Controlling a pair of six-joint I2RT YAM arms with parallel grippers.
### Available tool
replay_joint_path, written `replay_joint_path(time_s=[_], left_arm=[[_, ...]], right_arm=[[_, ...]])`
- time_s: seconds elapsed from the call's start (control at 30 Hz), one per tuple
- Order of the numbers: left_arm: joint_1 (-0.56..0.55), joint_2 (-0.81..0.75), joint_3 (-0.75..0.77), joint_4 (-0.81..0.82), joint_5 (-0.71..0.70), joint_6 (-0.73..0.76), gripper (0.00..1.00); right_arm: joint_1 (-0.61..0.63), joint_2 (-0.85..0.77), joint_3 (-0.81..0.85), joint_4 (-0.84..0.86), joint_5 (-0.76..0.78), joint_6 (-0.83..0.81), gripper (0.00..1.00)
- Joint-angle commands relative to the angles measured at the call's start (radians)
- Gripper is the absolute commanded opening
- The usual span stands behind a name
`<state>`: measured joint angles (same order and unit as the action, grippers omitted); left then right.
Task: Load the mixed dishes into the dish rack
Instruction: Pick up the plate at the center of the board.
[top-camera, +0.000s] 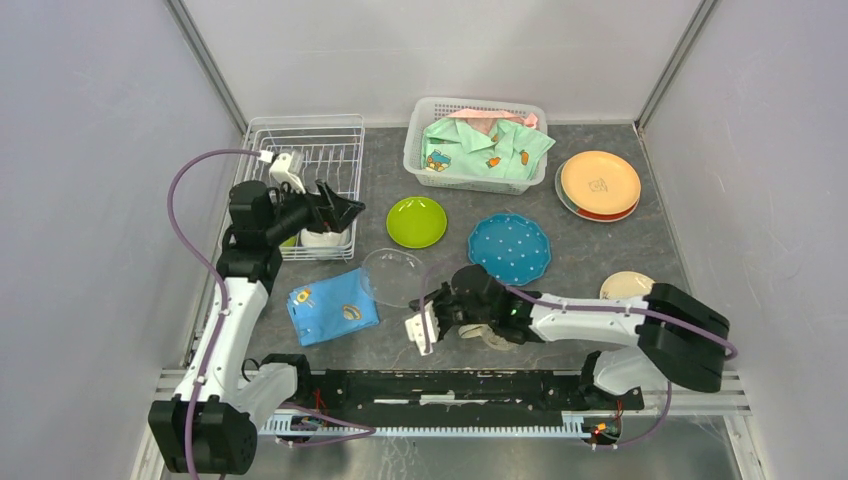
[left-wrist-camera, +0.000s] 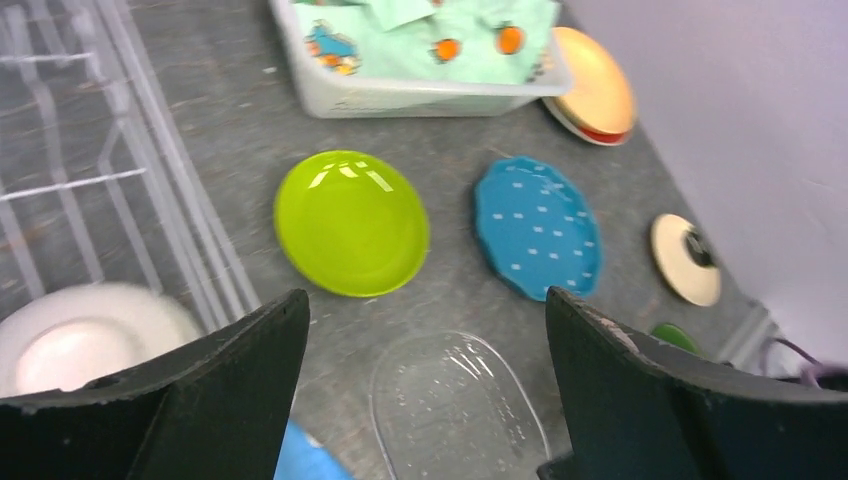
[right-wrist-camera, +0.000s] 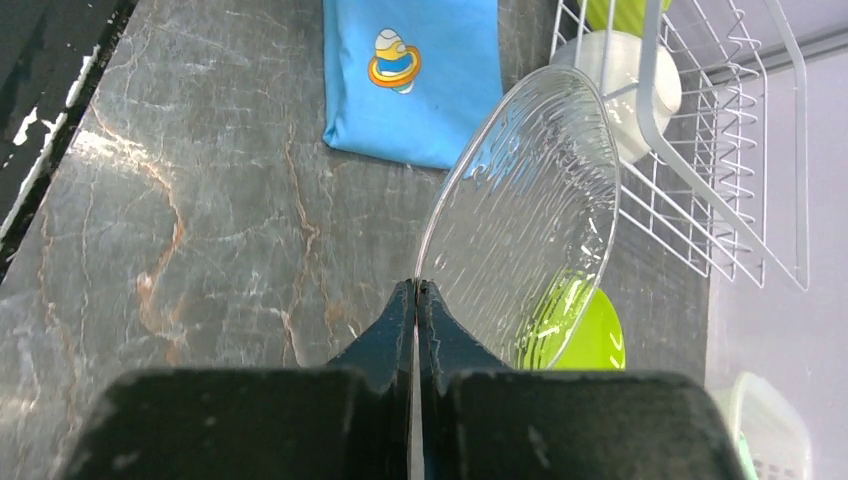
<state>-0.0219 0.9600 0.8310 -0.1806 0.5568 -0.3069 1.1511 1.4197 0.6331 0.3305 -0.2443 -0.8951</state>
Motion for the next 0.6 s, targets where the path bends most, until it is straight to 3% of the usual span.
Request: replay_joint_path(time_s=[0.0,0.3,0.4,0.57], left_arm=[[-0.011,0.026,0.032,0.141,0.263,-0.08,0.91],[-0.119,0.131,0.063,0.278,0.506,-0.128,0.79],[-0.189,0.178,0.128,0.174,0.553,-0.051,0.76],[-0.286,0.246,0.228,-0.027,0.584,0.13,0.71]], right_arm=[[-0.101,-0.126,0.013,-0.092,-0.227,0.069,0.01],[-0.261,-0.138,0.207,-0.324,-0.507,0.224,0.01],[-0.316,-0.132,0.253,-0.344,-0.523,0.334,0.01],[-0.403,-0.094,0.386,-0.519,-0.671,0.388,0.0]])
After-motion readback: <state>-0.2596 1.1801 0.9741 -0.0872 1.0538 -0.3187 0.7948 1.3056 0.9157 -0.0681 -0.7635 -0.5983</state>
